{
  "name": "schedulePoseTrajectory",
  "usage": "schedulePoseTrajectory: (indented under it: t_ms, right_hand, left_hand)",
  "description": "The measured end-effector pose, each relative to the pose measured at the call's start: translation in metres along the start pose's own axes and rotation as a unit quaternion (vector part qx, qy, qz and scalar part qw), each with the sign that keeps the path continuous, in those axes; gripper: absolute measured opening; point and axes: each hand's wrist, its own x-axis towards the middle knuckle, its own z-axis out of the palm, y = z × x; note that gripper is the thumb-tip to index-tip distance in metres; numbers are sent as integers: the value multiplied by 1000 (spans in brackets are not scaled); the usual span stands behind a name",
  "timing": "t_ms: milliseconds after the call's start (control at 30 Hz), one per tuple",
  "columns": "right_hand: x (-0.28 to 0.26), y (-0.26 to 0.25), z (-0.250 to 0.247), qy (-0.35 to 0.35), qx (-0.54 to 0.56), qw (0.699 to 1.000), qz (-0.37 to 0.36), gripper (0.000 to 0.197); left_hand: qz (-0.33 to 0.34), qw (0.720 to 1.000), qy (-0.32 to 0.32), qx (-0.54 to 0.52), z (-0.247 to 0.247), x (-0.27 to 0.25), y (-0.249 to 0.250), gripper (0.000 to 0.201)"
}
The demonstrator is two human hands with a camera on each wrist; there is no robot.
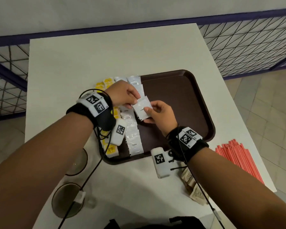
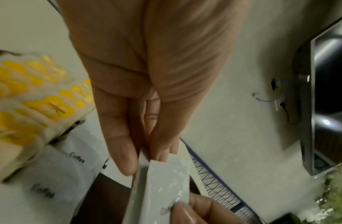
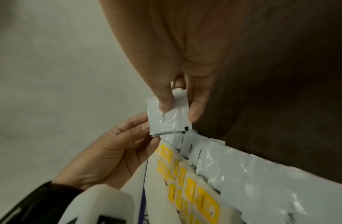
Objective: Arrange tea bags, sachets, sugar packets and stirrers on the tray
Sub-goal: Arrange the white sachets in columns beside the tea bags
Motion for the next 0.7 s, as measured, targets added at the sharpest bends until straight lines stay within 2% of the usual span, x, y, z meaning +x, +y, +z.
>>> schedulePoseTrajectory:
  t_ms: [100, 233, 367, 533, 700]
  right_hand:
    - [26, 1, 2, 37, -24, 999, 8, 8]
    - [53, 2, 1, 45, -42, 998, 20, 5]
    - [68, 5, 0, 58, -83, 995, 13, 8]
    - [75, 11, -1, 95, -236, 966, -42, 12]
    - [72, 10, -1, 69, -279, 957, -44, 7]
  left_hand:
    - [17, 996, -3, 87, -6, 34, 3, 15]
    - [11, 984, -14, 177, -13, 63, 7, 17]
    - [3, 974, -14, 227, -14, 77, 10, 20]
    - [23, 961, 16, 275, -15, 85, 8, 22]
    - [39, 957, 11, 288, -14, 87, 6, 24]
